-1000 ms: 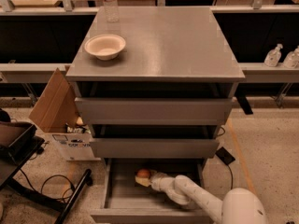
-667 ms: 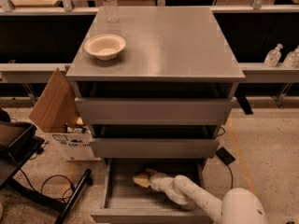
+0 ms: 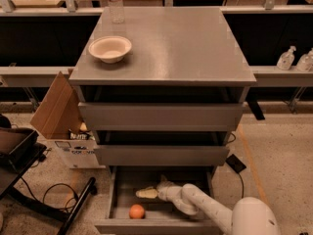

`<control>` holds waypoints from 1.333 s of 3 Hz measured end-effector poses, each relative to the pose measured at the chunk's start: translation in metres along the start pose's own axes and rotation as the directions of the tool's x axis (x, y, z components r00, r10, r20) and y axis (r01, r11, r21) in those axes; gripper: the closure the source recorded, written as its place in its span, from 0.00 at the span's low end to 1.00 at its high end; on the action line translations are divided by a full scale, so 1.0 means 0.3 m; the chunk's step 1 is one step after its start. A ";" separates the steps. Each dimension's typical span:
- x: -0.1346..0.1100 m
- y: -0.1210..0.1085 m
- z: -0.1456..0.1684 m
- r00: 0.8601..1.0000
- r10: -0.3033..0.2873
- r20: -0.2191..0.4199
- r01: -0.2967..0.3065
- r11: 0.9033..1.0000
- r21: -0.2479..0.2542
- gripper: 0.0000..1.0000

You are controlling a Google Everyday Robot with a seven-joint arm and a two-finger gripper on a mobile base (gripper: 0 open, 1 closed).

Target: Place orange into bottom drawer

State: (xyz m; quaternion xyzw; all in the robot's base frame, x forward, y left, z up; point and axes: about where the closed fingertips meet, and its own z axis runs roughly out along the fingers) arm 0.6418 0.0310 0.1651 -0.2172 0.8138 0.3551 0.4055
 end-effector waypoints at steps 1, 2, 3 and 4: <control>-0.007 -0.013 -0.082 0.999 0.017 0.031 -0.017 1.000 -0.017 0.00; -0.024 -0.051 -0.274 0.999 -0.028 0.034 0.027 1.000 0.011 0.00; -0.024 -0.022 -0.515 0.996 -0.088 -0.013 0.089 0.996 0.031 0.00; -0.028 0.088 -0.793 0.975 -0.173 -0.140 0.172 0.985 -0.014 0.00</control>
Offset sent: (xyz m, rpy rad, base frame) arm -0.0890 -0.1276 0.0743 -0.0291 -0.0666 0.0219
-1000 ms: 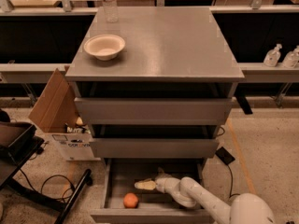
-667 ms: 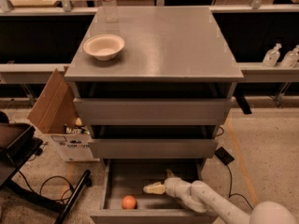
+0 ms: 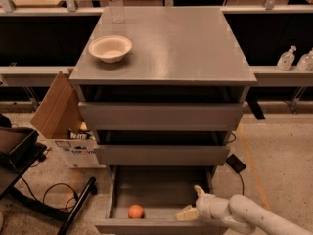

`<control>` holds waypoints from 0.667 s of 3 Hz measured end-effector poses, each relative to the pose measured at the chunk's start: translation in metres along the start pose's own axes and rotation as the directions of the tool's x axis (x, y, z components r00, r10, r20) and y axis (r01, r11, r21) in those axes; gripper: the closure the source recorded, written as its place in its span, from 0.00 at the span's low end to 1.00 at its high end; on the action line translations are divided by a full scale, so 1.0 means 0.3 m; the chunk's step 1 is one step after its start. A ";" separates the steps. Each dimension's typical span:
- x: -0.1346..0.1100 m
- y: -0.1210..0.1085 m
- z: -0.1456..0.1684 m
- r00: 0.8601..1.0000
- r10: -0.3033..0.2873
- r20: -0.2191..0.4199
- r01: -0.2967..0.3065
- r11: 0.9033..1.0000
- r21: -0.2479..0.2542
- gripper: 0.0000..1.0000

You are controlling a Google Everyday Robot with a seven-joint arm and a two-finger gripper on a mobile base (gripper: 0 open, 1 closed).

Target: Place orange into bottom drawer

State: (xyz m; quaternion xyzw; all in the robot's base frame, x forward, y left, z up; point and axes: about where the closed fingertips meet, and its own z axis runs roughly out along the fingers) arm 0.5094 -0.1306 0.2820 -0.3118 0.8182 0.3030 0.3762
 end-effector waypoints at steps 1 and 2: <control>-0.019 0.061 -0.162 0.996 -0.046 -0.082 0.044 0.999 -0.018 0.00; -0.041 0.063 -0.174 0.995 -0.059 -0.084 0.058 0.998 -0.017 0.00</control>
Offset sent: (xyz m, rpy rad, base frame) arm -0.0282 -0.0202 0.0318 -0.0644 0.0205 0.0524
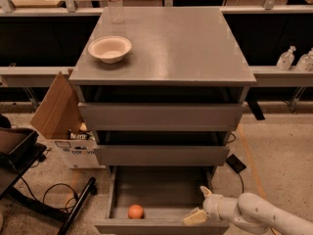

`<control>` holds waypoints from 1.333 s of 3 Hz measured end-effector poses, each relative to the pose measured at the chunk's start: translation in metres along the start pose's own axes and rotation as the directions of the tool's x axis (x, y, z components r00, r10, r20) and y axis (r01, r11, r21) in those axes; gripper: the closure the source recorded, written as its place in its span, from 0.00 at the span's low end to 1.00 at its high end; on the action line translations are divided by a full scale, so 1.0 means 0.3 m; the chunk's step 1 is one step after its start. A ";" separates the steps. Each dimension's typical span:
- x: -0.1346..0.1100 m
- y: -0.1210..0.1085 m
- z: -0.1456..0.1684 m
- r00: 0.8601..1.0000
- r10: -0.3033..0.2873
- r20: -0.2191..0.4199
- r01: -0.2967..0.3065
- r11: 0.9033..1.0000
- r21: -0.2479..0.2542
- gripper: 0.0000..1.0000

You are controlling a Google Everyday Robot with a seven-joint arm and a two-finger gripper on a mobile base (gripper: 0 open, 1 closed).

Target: Place orange into bottom drawer

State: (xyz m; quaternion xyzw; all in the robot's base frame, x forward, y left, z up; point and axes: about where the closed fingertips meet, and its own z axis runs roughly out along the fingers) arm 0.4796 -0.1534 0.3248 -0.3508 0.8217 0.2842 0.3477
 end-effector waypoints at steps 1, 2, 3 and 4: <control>-0.020 0.015 -0.006 0.999 -0.027 -0.020 0.026 0.999 -0.026 0.00; -0.024 0.034 -0.119 0.992 -0.069 -0.105 0.069 0.998 0.002 0.00; -0.024 0.109 -0.302 0.971 -0.114 -0.210 0.127 0.991 0.051 0.00; -0.011 0.199 -0.466 0.930 -0.139 -0.340 0.173 0.982 0.071 0.00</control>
Offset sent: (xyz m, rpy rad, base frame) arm -0.0538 -0.0477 0.0945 -0.2918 0.0067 0.1267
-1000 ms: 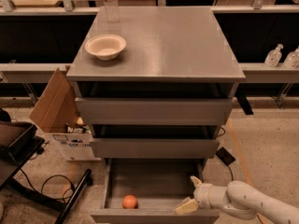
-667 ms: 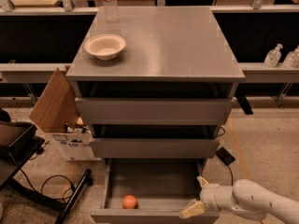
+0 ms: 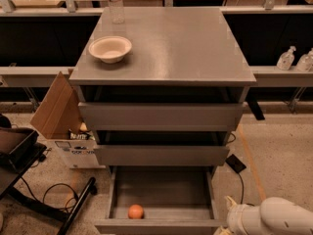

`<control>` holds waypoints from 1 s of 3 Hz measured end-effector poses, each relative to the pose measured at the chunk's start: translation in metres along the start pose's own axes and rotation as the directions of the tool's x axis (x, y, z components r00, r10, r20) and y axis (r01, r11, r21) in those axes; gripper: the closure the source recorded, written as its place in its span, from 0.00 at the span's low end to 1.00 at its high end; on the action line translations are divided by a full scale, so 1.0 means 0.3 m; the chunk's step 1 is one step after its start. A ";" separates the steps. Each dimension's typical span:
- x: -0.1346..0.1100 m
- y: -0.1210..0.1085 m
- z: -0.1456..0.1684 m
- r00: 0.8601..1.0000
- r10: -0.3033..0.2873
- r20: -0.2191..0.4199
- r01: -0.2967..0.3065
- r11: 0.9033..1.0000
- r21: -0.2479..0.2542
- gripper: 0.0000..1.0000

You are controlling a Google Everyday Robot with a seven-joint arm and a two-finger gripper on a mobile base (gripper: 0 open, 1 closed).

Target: Place orange into bottom drawer

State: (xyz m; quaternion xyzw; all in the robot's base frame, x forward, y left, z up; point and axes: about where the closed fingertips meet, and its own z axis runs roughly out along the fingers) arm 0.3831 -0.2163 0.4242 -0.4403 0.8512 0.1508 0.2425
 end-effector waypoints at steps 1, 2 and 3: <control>0.010 0.056 -0.156 0.993 -0.028 -0.115 0.031 0.999 0.018 0.00; -0.029 0.084 -0.287 0.979 -0.031 -0.201 0.046 0.996 0.072 0.00; -0.099 0.082 -0.411 0.970 -0.027 -0.243 0.066 0.986 0.155 0.00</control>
Offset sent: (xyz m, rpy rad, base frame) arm -0.0112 -0.0502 0.2313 -0.4428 -0.1517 -0.0748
